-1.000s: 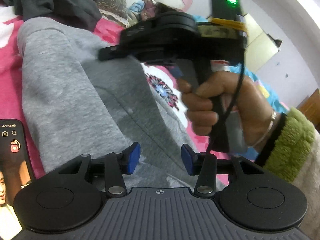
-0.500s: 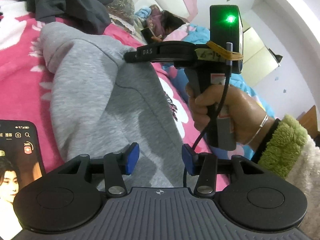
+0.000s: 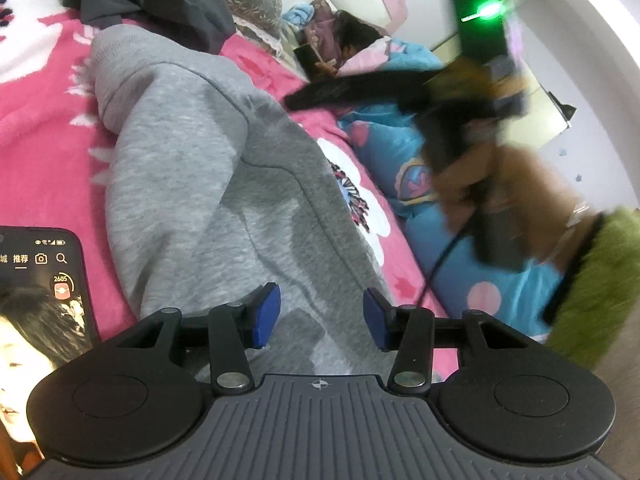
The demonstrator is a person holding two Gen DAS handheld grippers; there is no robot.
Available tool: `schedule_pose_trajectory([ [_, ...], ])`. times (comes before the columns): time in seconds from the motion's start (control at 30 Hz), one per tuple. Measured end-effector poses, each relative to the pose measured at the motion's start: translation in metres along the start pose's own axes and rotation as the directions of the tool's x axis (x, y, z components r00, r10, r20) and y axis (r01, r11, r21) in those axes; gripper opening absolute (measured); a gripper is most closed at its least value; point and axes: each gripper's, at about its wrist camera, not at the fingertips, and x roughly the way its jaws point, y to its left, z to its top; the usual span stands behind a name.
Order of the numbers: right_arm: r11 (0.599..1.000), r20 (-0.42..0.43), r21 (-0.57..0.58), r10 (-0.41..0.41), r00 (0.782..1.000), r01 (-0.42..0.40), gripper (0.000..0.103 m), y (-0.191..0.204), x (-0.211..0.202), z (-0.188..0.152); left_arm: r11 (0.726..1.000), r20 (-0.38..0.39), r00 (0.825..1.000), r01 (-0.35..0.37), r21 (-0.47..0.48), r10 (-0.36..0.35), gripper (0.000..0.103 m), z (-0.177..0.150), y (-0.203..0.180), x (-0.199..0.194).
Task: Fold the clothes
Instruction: 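Open the right gripper and move it over the folded sweatpants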
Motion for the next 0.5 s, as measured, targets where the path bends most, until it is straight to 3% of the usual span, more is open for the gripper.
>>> schedule_pose_trajectory([
  [0.03,1.0,-0.005,-0.007,-0.004,1.0,0.004,0.04,0.0,-0.003,0.002,1.0,0.001,1.0,-0.002,0.0,0.002,0.046,0.0,0.0,-0.001],
  [0.1,0.995,-0.002,-0.073,0.074,0.997,-0.073,0.041,0.026,-0.011,0.019,1.0,0.004,1.0,-0.007,0.003,0.007,0.046,-0.001,-0.001,-0.001],
  [0.13,0.988,-0.003,-0.106,0.112,0.994,-0.112,0.045,0.038,-0.016,0.028,1.0,0.006,1.0,-0.01,0.005,0.01,0.046,-0.002,-0.002,-0.001],
  [0.23,0.953,-0.015,-0.206,0.224,0.974,-0.222,0.07,0.076,-0.028,0.052,1.0,0.014,1.0,-0.017,0.019,0.016,0.046,-0.003,-0.002,0.0],
  [0.27,0.938,-0.052,-0.261,0.224,0.973,-0.23,0.072,0.094,-0.02,0.055,0.999,0.018,1.0,-0.02,0.026,0.019,0.046,-0.003,-0.002,0.0],
  [0.4,0.882,-0.176,-0.416,0.16,0.971,-0.221,0.072,0.147,0.013,0.058,0.999,0.025,0.999,-0.031,0.043,0.03,0.046,-0.004,-0.002,0.002],
  [0.43,0.885,-0.201,-0.413,0.141,0.969,-0.215,0.069,0.15,0.023,0.057,0.998,0.026,0.999,-0.033,0.044,0.032,0.046,-0.004,-0.002,0.003],
  [0.5,0.909,-0.212,-0.337,0.18,0.96,-0.245,0.058,0.142,0.028,0.056,0.998,0.026,0.999,-0.035,0.043,0.034,0.046,-0.004,-0.002,0.002],
])
